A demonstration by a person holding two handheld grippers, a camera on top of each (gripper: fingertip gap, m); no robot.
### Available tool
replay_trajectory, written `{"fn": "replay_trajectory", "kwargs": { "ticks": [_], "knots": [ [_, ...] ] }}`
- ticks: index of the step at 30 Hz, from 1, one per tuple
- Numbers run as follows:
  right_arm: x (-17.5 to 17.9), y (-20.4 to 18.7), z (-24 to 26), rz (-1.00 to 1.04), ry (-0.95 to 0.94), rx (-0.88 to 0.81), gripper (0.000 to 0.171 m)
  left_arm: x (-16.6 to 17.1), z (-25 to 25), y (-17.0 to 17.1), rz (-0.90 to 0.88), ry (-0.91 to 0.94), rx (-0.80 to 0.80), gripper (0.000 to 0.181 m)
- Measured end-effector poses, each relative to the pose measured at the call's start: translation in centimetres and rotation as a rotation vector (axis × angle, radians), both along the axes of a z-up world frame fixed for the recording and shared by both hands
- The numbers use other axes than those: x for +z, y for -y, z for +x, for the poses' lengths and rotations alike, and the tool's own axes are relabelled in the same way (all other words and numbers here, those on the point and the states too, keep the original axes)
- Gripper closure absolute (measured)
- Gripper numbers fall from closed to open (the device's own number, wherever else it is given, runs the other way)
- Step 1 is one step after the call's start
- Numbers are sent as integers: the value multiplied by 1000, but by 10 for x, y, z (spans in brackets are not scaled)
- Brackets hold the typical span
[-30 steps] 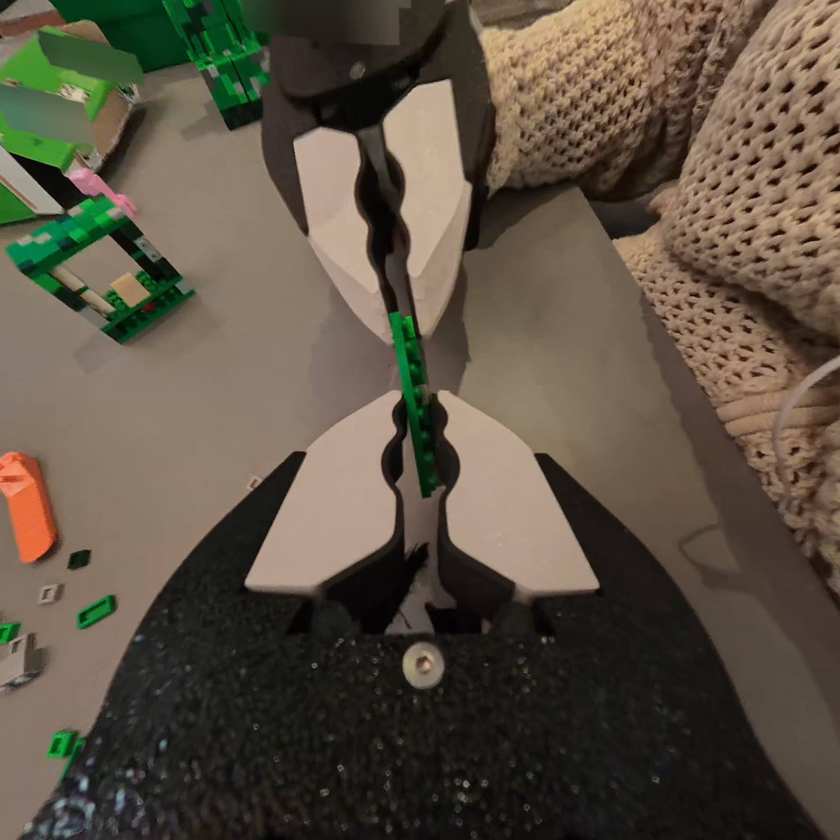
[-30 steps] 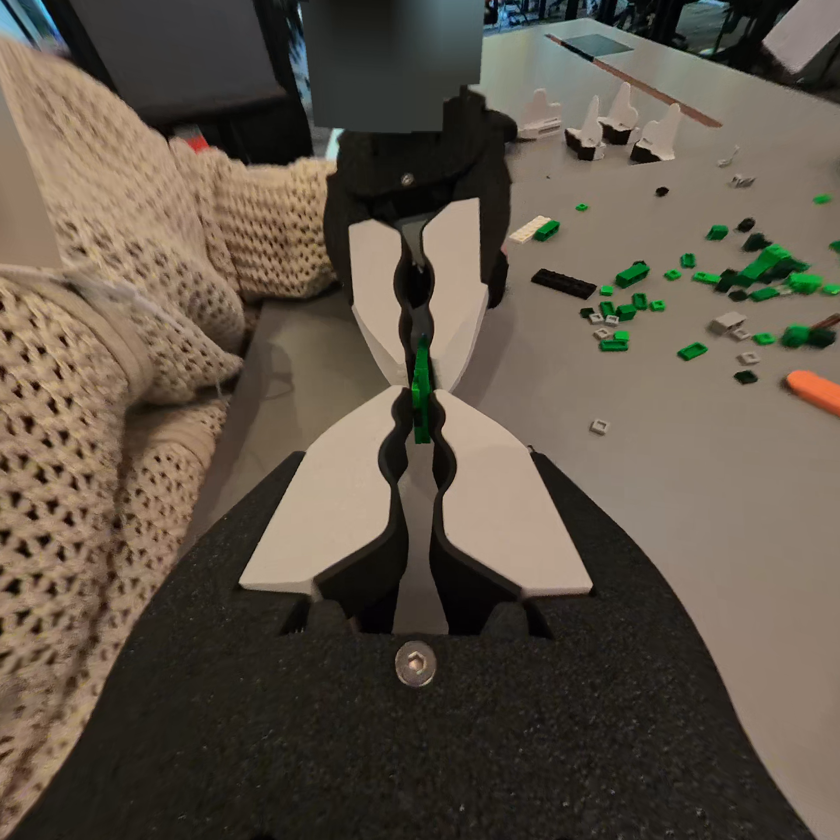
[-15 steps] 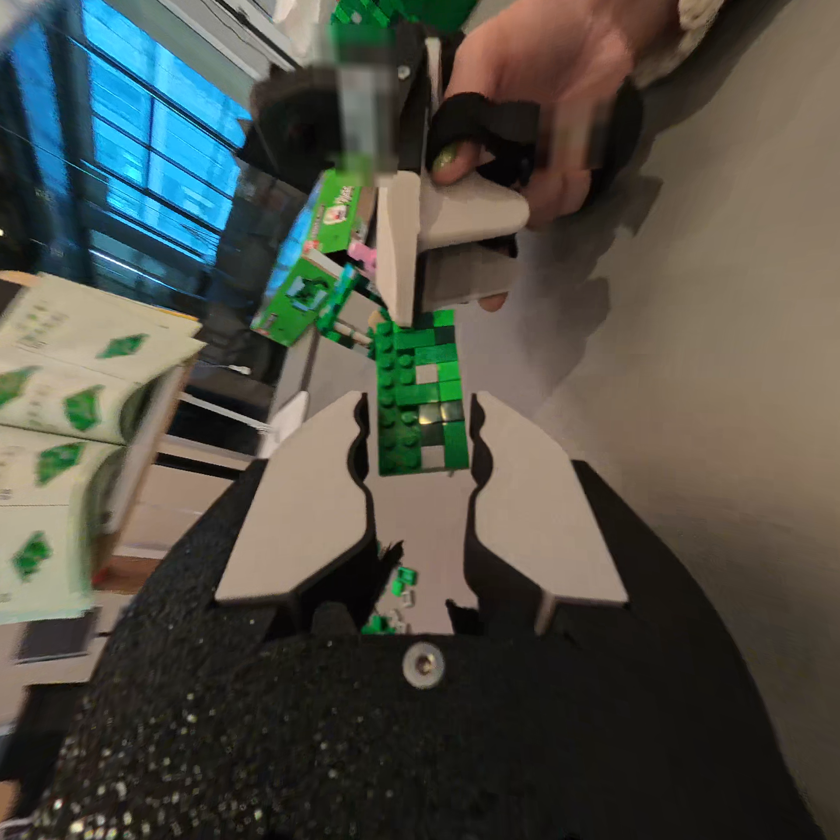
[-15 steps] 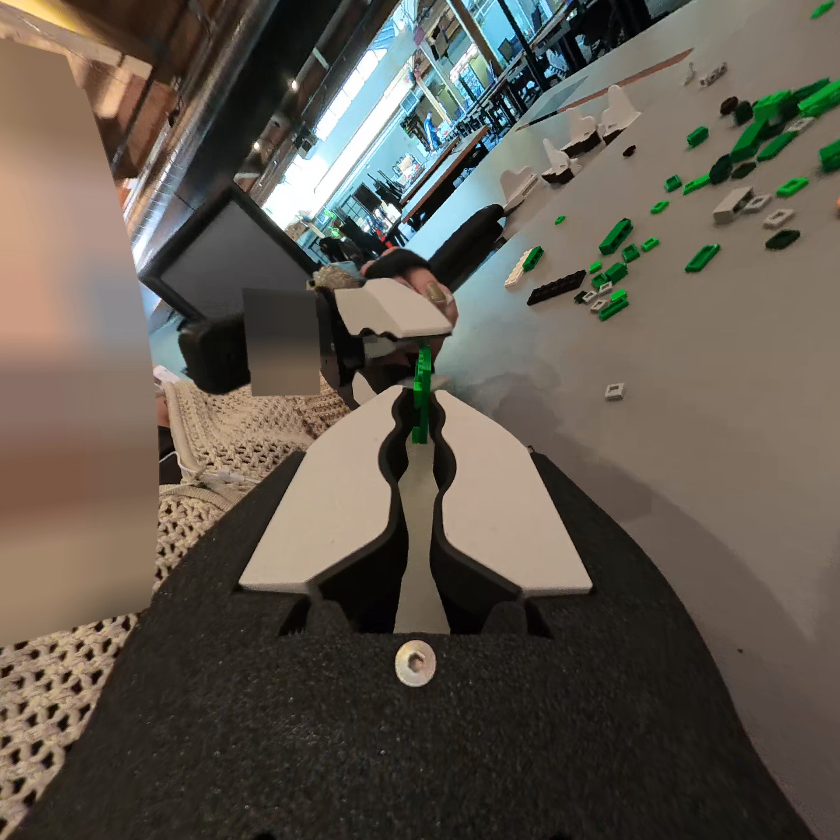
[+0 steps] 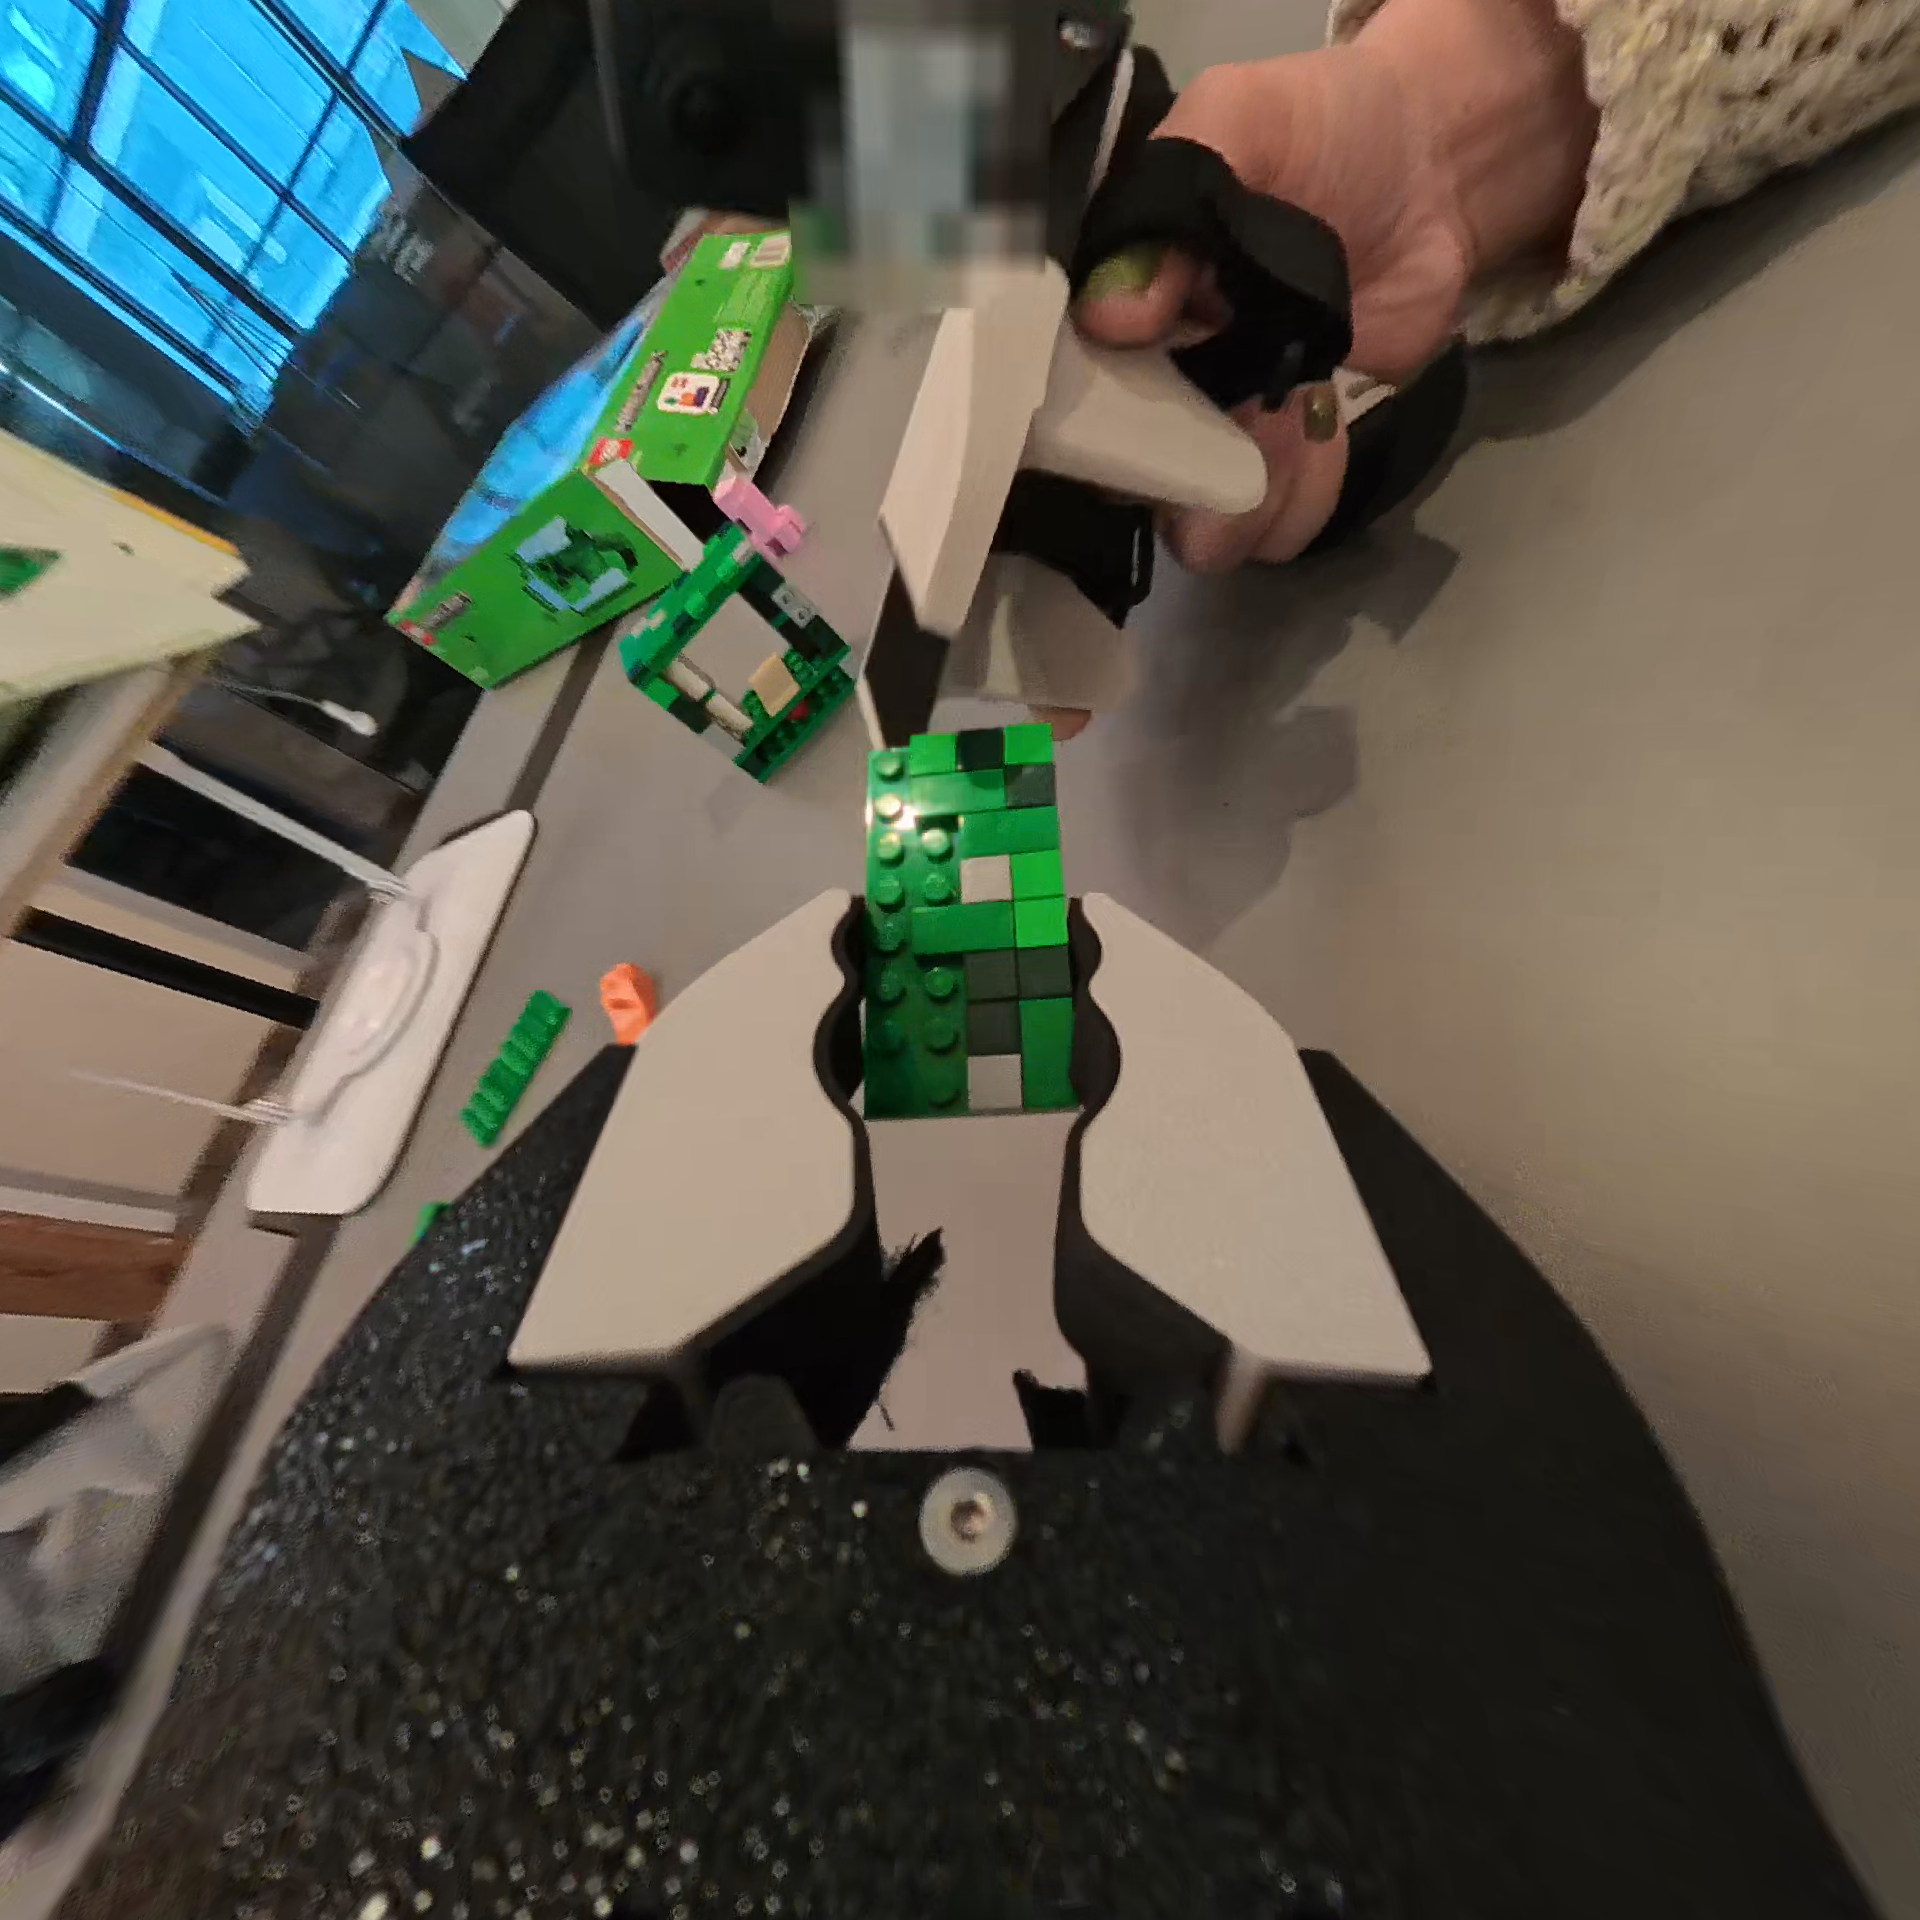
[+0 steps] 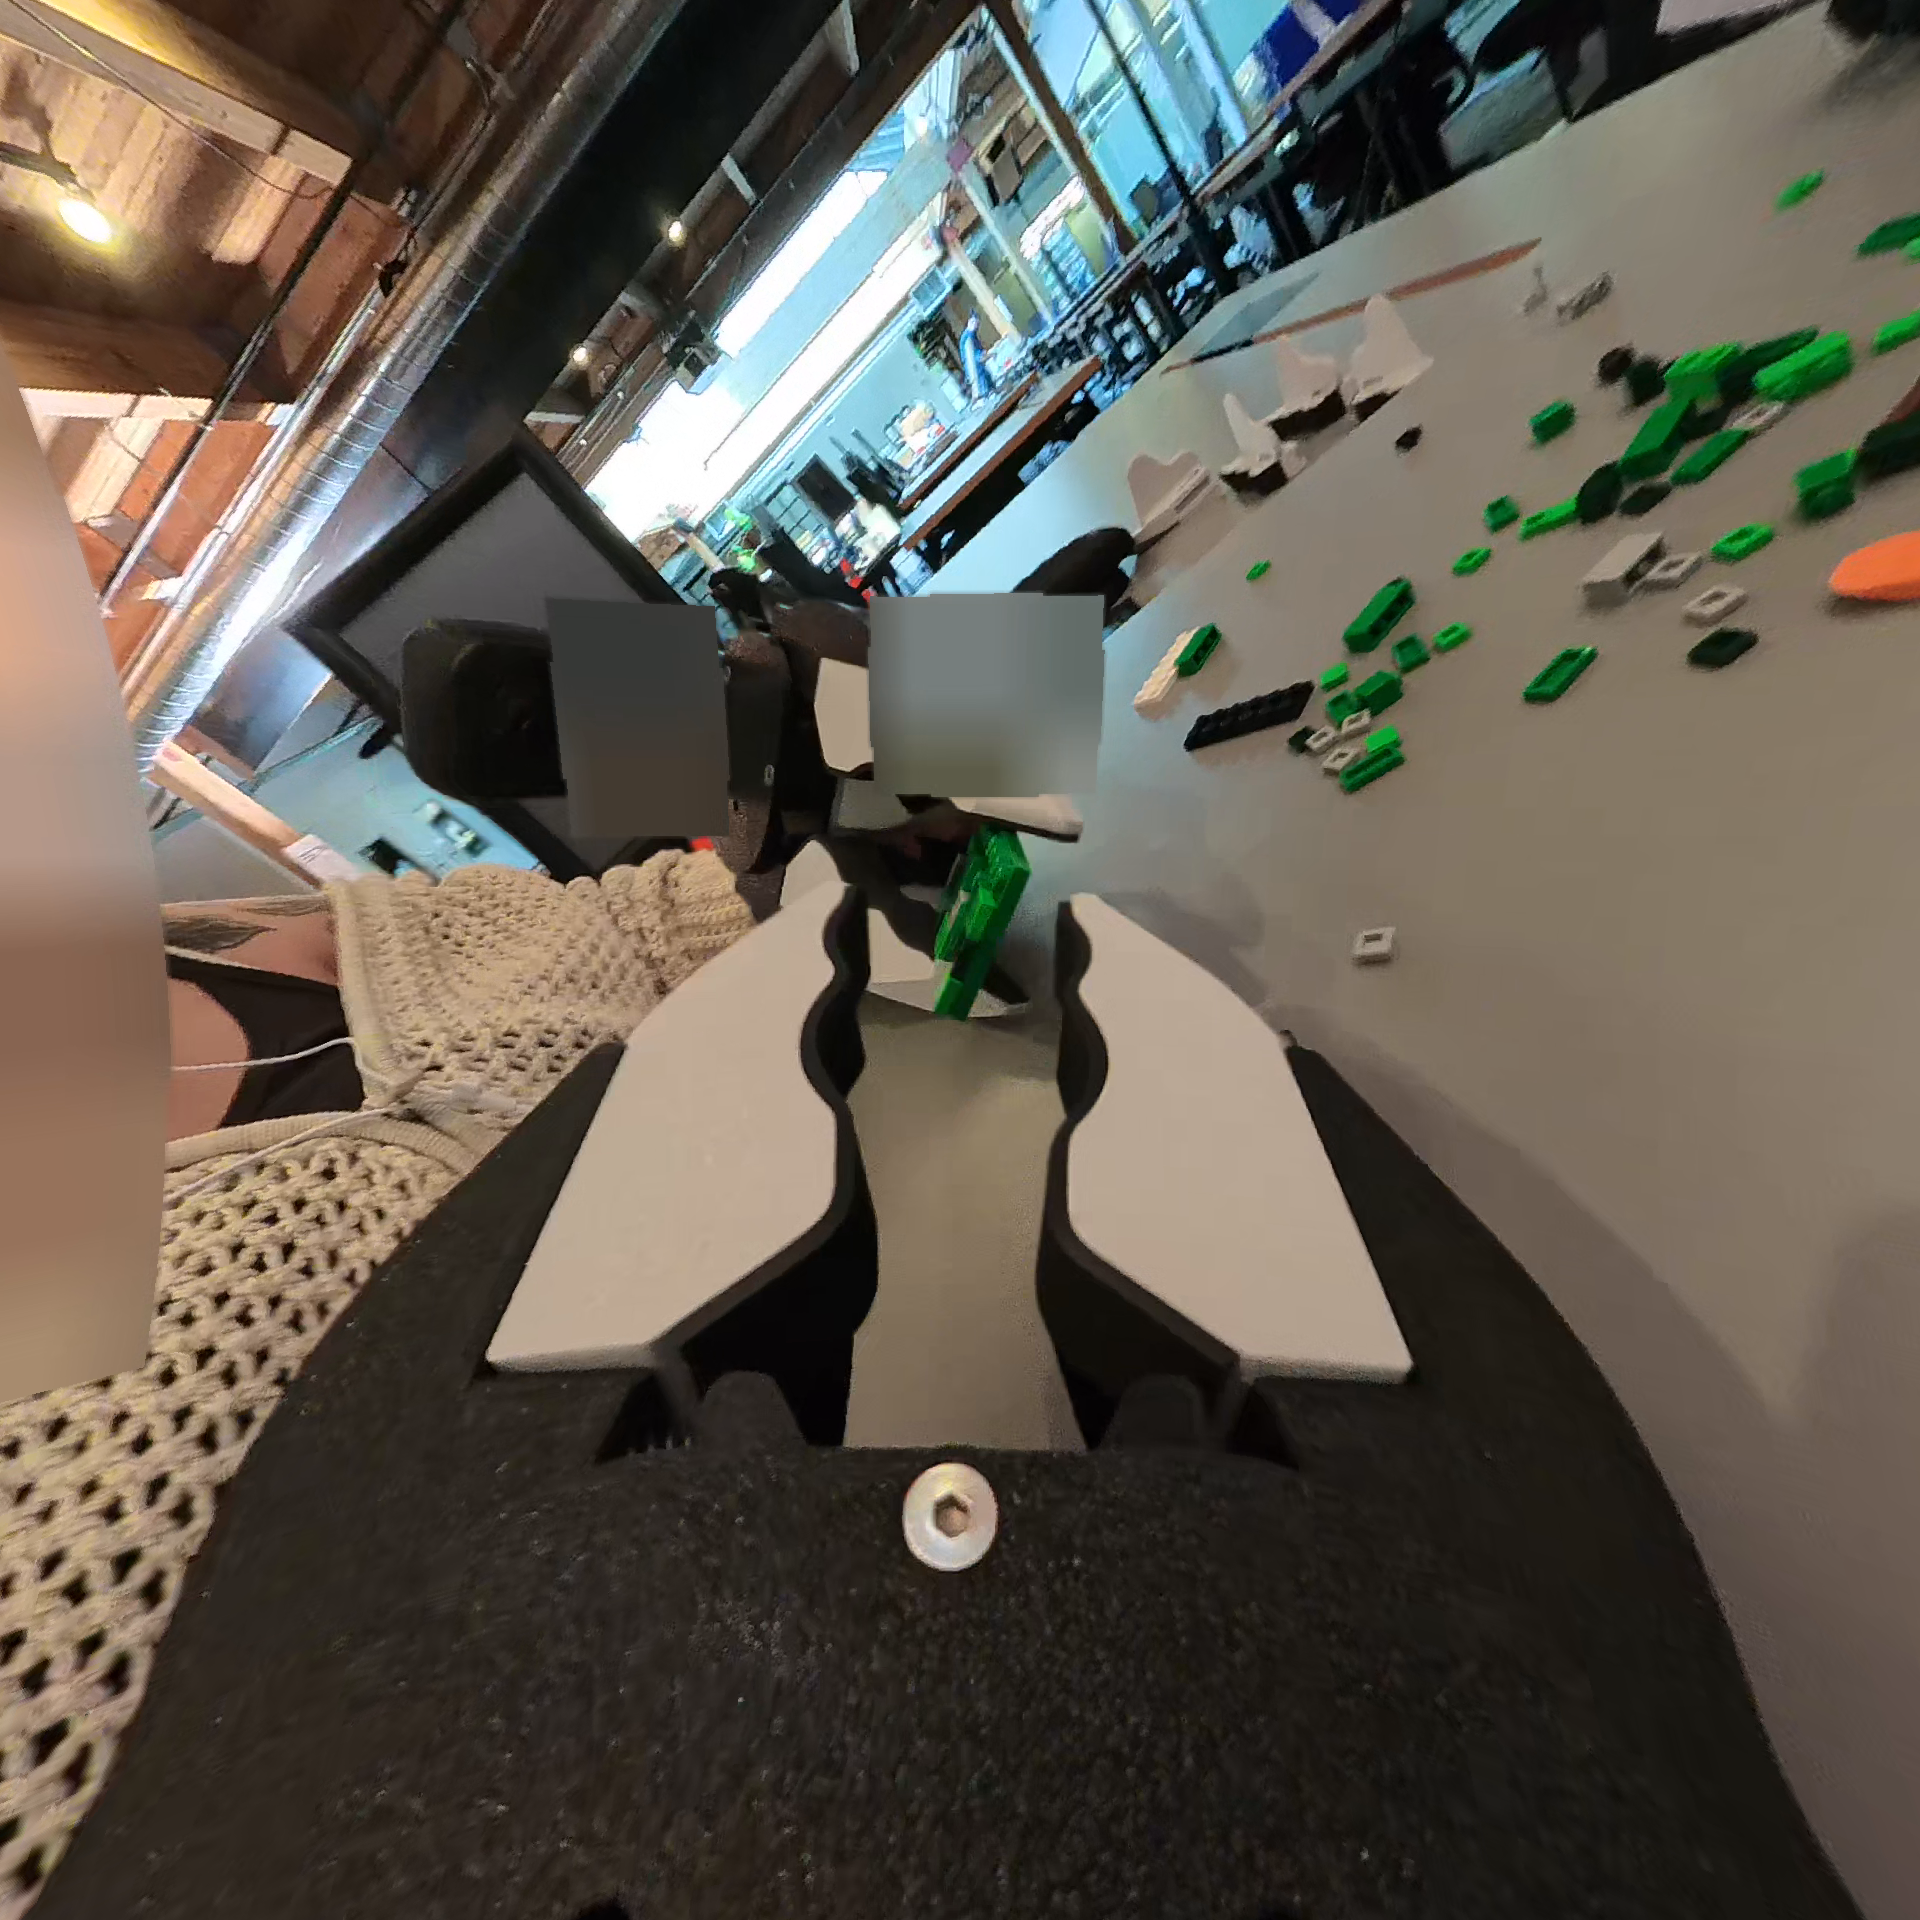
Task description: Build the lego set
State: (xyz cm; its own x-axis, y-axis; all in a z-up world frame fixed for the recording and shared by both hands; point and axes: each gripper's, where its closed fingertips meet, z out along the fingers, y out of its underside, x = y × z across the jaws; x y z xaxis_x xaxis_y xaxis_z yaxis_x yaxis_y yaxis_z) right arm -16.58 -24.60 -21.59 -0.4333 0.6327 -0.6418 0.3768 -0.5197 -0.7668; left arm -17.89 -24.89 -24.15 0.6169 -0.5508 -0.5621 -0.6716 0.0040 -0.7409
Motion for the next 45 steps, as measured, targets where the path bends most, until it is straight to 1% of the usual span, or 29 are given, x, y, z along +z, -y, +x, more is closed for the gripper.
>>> {"fn": "replay_trajectory", "kwargs": {
  "ticks": [2,4,7,9,12,17,21,26,31,35,39,45],
  "knots": [
    [3,-8,0,38,-44,-46,133,-1,-2,-1,-46,66,0,145],
    [12,-15,0,71,-121,-105,132,-1,-6,-2,-75,128,7,145],
    [20,-25,0,167,-227,-217,138,6,-10,-3,-83,221,12,145],
    [18,-30,-1,229,-253,-270,141,7,-14,-5,-93,273,28,145],
    [22,-40,-2,239,-283,-336,144,10,-20,-7,-105,330,55,145],
    [28,-59,4,182,-308,-412,148,17,-25,-12,-117,420,95,145],
    [31,-69,7,196,-324,-479,149,13,-29,-12,-120,393,111,145],
    [35,-76,10,330,-357,-567,153,14,-34,-9,-104,359,123,145],
    [34,-72,9,484,-375,-602,157,7,-38,-11,-104,335,137,145],
    [31,-64,5,560,-378,-587,159,-1,-39,-13,-132,340,140,145],
    [30,-63,4,582,-382,-588,160,-5,-40,-14,-138,317,144,145],
    [31,-66,5,555,-379,-600,161,-10,-38,-13,-155,284,139,145]
  ]
}}
